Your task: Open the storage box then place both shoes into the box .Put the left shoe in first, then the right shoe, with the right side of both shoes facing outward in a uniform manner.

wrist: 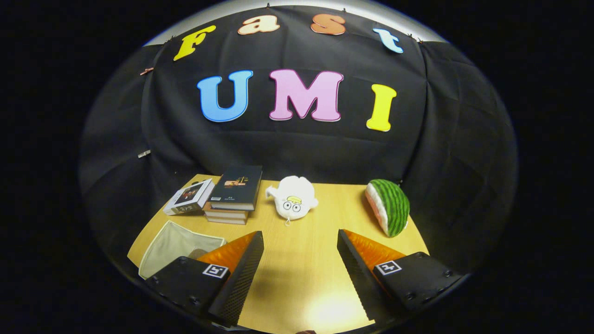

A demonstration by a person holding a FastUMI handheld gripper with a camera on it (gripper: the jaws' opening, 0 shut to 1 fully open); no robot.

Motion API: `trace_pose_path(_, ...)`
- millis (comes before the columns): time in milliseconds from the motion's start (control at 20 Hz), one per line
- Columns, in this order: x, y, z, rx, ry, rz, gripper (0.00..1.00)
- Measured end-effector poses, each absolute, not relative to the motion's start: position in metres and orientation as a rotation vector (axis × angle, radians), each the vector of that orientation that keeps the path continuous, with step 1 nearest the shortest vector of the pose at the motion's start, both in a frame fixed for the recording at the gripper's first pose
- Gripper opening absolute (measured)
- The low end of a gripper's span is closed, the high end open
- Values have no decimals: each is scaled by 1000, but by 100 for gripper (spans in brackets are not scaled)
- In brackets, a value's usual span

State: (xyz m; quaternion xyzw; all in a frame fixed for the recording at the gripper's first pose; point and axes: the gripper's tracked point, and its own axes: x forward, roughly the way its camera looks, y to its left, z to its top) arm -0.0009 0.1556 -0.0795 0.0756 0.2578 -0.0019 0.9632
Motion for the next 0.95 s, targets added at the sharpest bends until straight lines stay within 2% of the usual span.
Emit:
trace_pose_path(500,-6,93,-18,83,269,-32,98)
trace_pose_path(950,-7,64,-12,70,187,-34,98)
